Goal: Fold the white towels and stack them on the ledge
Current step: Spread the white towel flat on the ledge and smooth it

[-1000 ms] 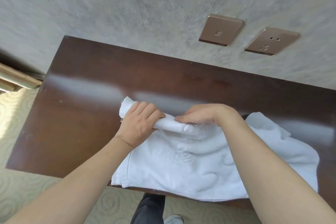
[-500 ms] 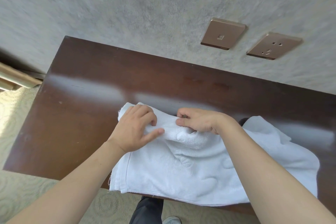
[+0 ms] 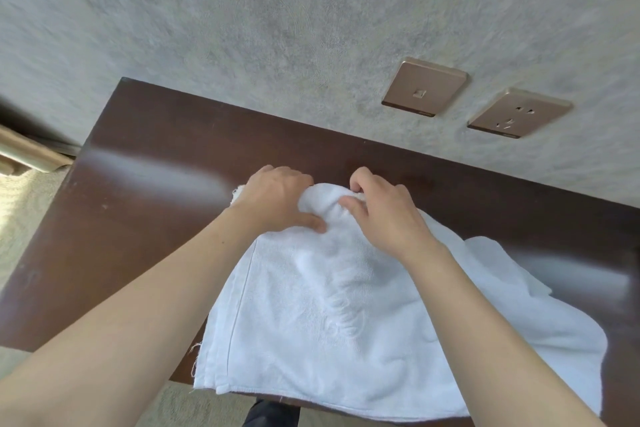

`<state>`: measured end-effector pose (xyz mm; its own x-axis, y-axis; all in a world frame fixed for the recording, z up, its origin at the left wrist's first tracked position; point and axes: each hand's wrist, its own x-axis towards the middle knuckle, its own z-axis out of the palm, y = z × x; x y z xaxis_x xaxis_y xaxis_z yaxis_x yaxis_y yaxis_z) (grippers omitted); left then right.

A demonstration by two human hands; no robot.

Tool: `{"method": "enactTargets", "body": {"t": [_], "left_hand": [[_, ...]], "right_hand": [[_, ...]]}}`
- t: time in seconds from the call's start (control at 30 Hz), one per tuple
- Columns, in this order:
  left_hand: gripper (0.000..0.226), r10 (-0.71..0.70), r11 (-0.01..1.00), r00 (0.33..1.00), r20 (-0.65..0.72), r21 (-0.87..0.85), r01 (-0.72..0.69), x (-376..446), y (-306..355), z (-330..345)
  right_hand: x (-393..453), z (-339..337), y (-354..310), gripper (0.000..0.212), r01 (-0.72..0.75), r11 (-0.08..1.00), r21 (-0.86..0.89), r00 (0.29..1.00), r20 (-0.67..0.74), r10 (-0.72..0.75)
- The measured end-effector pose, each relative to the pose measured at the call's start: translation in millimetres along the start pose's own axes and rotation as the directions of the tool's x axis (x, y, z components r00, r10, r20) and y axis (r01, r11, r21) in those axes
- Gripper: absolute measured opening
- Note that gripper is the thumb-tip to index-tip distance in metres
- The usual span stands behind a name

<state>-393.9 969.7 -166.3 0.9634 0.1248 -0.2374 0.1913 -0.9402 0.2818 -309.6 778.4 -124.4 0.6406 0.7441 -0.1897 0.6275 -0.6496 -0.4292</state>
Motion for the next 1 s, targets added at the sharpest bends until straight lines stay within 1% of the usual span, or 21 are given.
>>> {"method": "enactTargets", "body": {"t": [0.07, 0.13, 0.2, 0.23, 0.3, 0.33, 0.4, 0.43, 0.5, 0.57, 0.63, 0.67, 0.7, 0.77, 0.8, 0.83, 0.9, 1.0], "left_hand": [[0.07, 0.04, 0.996, 0.99, -0.135, 0.082, -0.029, -2, -4, 8], [0.077, 0.025, 0.992, 0.979, -0.202, 0.125, 0.001, -6, -7, 19], [0.082, -0.015, 0.994, 0.962, -0.272, 0.1, 0.044, -10, -7, 29], [0.082, -0.026, 0.997, 0.949, -0.313, 0.067, 0.049, -11, -8, 32], [0.077, 0.008, 0.999, 0.934, -0.356, 0.036, 0.005, -8, -10, 34], [0.074, 0.04, 0.999, 0.938, -0.344, 0.029, -0.032, -5, -11, 33], [0.073, 0.08, 0.996, 0.958, -0.276, -0.026, -0.09, 2, -11, 30], [0.075, 0.082, 0.992, 0.966, -0.247, -0.068, -0.102, 6, -10, 27], [0.081, 0.052, 0.991, 0.98, -0.191, -0.108, -0.073, 13, -6, 23], [0.084, 0.023, 0.999, 0.992, -0.126, -0.025, -0.026, 21, -5, 22], [0.078, 0.018, 0.998, 0.996, -0.084, 0.066, -0.012, 27, -7, 21], [0.074, 0.024, 0.997, 0.996, -0.09, 0.079, -0.016, 30, -8, 19], [0.072, 0.042, 0.996, 0.991, -0.125, 0.085, -0.031, 32, -8, 18], [0.068, 0.086, 0.993, 0.968, -0.237, 0.105, -0.063, 32, -11, 17], [0.066, 0.104, 0.992, 0.958, -0.269, 0.101, -0.08, 30, -13, 18], [0.063, 0.119, 0.992, 0.955, -0.271, 0.073, -0.103, 28, -15, 19], [0.056, 0.128, 0.991, 0.97, -0.206, -0.019, -0.135, 27, -17, 21], [0.057, 0.14, 0.988, 0.981, -0.134, -0.042, -0.147, 31, -15, 18]], "right_hand": [[3, 3, 12, 0.04, -0.071, 0.997, 0.016, 0.995, 0.064, 0.07], [9, 5, 26, 0.056, -0.114, 0.993, -0.033, 0.981, 0.153, 0.118], [13, 9, 39, 0.059, -0.097, 0.987, -0.13, 0.968, 0.219, 0.124], [14, 11, 45, 0.054, -0.084, 0.984, -0.156, 0.968, 0.223, 0.117], [16, 15, 52, 0.048, -0.061, 0.986, -0.153, 0.986, 0.143, 0.083], [16, 17, 53, 0.049, -0.059, 0.988, -0.14, 0.993, 0.089, 0.072], [16, 21, 48, 0.054, -0.081, 0.99, -0.115, 0.997, 0.009, 0.083], [16, 24, 46, 0.057, -0.088, 0.99, -0.111, 0.996, -0.028, 0.086], [19, 29, 43, 0.06, -0.096, 0.99, -0.108, 0.993, -0.086, 0.087], [21, 33, 45, 0.062, -0.125, 0.983, -0.132, 0.986, -0.127, 0.109], [21, 36, 47, 0.063, -0.161, 0.967, -0.2, 0.977, -0.17, 0.127], [20, 38, 48, 0.065, -0.172, 0.958, -0.23, 0.973, -0.193, 0.128], [20, 39, 50, 0.066, -0.176, 0.953, -0.247, 0.97, -0.208, 0.125], [17, 35, 55, 0.072, -0.18, 0.954, -0.24, 0.973, -0.188, 0.137], [16, 31, 59, 0.077, -0.179, 0.96, -0.214, 0.976, -0.161, 0.146], [14, 27, 64, 0.08, -0.174, 0.969, -0.178, 0.979, -0.138, 0.151], [11, 19, 75, 0.081, -0.159, 0.979, -0.126, 0.985, -0.091, 0.148], [14, 14, 84, 0.071, -0.201, 0.978, -0.06, 0.974, 0.096, 0.206]]}}
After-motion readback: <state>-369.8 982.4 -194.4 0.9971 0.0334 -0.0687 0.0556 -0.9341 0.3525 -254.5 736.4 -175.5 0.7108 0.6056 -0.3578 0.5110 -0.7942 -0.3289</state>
